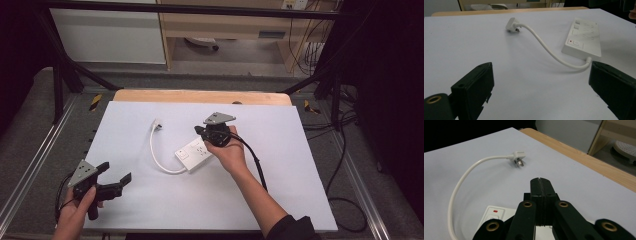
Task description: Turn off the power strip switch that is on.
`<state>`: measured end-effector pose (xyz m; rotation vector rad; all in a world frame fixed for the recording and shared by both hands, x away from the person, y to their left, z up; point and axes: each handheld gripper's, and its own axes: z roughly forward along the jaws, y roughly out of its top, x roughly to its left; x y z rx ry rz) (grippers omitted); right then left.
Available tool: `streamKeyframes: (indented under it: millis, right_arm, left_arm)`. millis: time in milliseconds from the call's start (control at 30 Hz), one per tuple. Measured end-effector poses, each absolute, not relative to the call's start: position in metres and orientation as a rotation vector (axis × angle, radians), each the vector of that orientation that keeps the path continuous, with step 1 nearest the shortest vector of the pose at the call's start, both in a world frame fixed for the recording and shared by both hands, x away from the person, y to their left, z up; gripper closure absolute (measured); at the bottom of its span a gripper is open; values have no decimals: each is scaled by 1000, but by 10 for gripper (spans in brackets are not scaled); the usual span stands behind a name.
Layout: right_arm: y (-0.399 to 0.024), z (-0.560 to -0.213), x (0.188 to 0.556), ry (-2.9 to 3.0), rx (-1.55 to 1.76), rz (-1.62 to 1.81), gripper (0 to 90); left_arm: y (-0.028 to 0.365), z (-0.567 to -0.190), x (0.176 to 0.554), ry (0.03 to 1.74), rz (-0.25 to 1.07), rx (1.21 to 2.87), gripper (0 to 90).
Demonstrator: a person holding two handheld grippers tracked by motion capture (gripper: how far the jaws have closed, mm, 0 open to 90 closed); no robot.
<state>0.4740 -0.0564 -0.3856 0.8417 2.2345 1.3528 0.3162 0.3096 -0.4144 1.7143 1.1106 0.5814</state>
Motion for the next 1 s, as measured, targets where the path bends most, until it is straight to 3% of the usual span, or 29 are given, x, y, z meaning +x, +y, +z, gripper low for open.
streamKeyframes:
  millis: [1000]
  right_arm:
    - [-52, -407, 477, 2288, 877, 1310, 900]
  left_arm:
    - [310, -414, 316, 1110, 585, 1711, 60]
